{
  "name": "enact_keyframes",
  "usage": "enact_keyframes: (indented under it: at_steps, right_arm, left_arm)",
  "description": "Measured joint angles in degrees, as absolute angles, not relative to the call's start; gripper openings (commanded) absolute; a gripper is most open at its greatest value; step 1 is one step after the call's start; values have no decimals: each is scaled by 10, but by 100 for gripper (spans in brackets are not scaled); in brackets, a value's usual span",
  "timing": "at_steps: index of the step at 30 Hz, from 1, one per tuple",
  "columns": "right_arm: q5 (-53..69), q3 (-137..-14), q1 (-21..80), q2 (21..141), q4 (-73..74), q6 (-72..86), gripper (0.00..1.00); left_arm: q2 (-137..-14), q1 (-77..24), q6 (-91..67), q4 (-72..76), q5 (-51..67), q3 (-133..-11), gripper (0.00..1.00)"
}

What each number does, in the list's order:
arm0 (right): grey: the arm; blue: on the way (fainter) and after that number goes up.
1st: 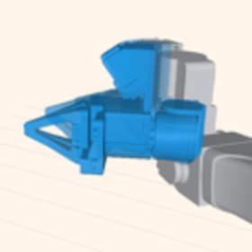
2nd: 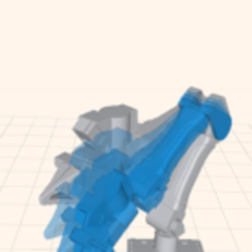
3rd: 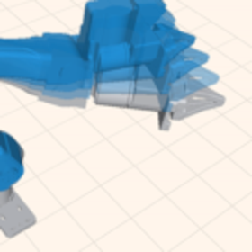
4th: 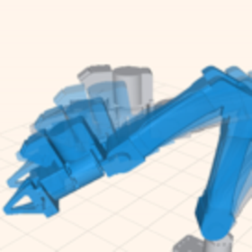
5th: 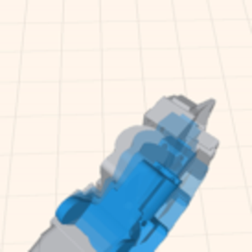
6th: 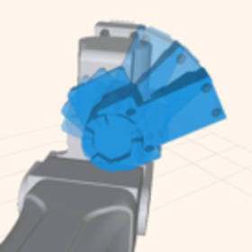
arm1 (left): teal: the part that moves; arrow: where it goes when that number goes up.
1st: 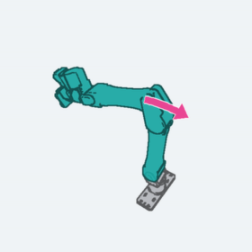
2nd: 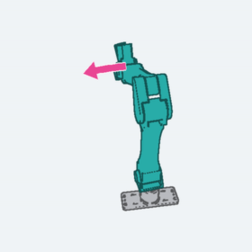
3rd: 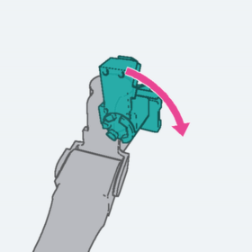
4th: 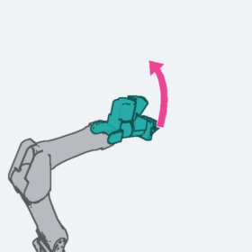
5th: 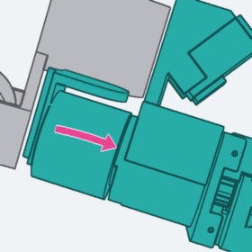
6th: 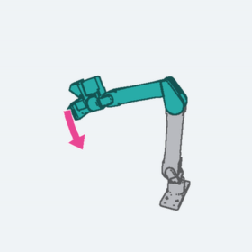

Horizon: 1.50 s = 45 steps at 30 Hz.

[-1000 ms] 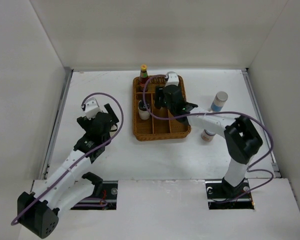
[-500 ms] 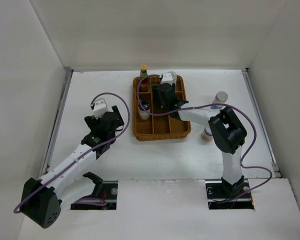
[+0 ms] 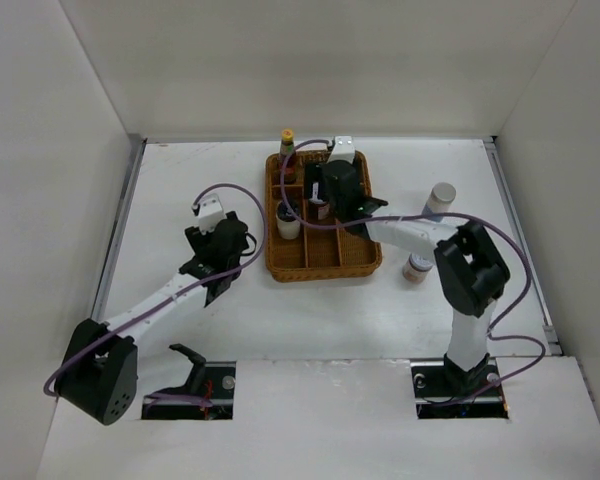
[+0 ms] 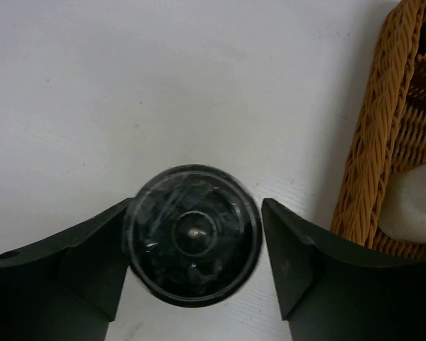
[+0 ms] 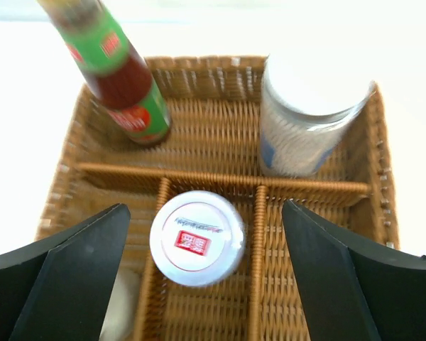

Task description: Organize the condiment bottles

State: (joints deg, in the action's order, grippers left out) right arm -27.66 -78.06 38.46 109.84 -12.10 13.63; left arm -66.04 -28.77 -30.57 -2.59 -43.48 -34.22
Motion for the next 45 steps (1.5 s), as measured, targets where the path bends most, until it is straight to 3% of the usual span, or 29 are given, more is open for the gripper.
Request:
enact_keyframes:
  at_steps: [5,14,17,20,21,23,25,30,33,38,45]
  right_arm:
    - [-273,-730,383,981,-128,158,96]
    - [-277,-582,364,781,-152,216,91]
    - [-289,-513,359,723,-149,232,75]
    - [-307,-442,351,652,-136,241,38]
    - [-315,-420,345,625,-130,247,31]
    - [-331,-385,329,571,-112,260,27]
    - [-350,-361,311,523,-89,271,30]
    - [-390,-334,285,460,-36,297,72]
    - [-405,-319,284,454,-13,307,86]
    - [-417,-302,272,470,24,316,97]
    - [-431,-303,266,524,82,342,100]
  left_arm:
    - [-662,-286,-304,-5,-435,-333,32]
    - [-569,-326,-279,-82,-441,-345,28]
    - [-537,-382,-252,-121,-442,-411,28]
    - [-535,-451,-232,-123,-438,-493,28]
    - [-538,-475,-227,-119,-435,-517,28]
    - [-555,-511,-220,-100,-428,-551,28]
    - [-588,-534,-212,-70,-416,-575,28]
    - [-714,-545,-198,-7,-376,-591,28]
    - [-788,-540,-192,16,-357,-591,28]
    - [-868,-527,-187,48,-337,-591,28]
    - [-924,-518,-184,115,-334,-592,36]
